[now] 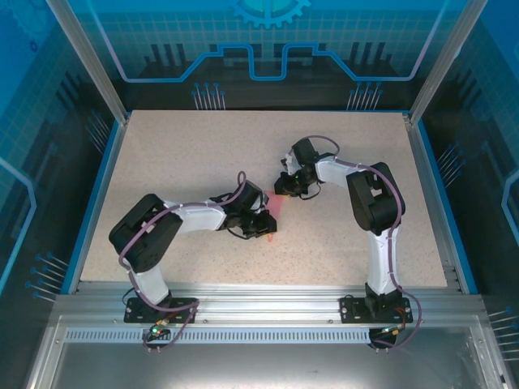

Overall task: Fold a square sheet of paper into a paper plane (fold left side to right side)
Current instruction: Fold the wing for the fifth time at the center of the table.

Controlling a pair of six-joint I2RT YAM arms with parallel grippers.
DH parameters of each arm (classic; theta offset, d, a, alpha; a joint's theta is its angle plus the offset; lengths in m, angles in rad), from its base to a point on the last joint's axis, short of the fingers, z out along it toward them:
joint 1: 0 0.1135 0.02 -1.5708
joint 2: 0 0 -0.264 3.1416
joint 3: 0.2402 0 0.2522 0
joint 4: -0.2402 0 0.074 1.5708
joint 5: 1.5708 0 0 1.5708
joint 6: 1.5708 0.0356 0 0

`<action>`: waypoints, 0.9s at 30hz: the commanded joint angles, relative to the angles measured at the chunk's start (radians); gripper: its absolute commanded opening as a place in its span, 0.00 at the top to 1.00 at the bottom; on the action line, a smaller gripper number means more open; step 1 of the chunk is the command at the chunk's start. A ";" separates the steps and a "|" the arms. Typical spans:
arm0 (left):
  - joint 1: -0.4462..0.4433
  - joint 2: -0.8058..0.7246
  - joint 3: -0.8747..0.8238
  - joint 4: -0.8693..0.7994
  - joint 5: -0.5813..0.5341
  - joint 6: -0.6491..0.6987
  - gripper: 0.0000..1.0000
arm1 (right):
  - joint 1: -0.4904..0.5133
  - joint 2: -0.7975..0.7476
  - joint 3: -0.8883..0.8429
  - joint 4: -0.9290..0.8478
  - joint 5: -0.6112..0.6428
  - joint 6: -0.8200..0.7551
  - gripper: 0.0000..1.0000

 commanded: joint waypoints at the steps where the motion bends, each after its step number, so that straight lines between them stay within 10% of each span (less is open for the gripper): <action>1: 0.005 0.037 0.013 -0.005 -0.005 0.028 0.83 | -0.004 -0.029 -0.021 -0.007 0.028 -0.009 0.81; 15: 0.002 0.069 -0.046 0.039 -0.012 0.001 0.85 | 0.076 -0.273 -0.221 0.002 -0.015 0.015 0.82; 27: 0.005 0.078 -0.045 -0.008 -0.032 -0.002 0.87 | 0.122 -0.115 -0.179 0.035 0.057 0.036 0.83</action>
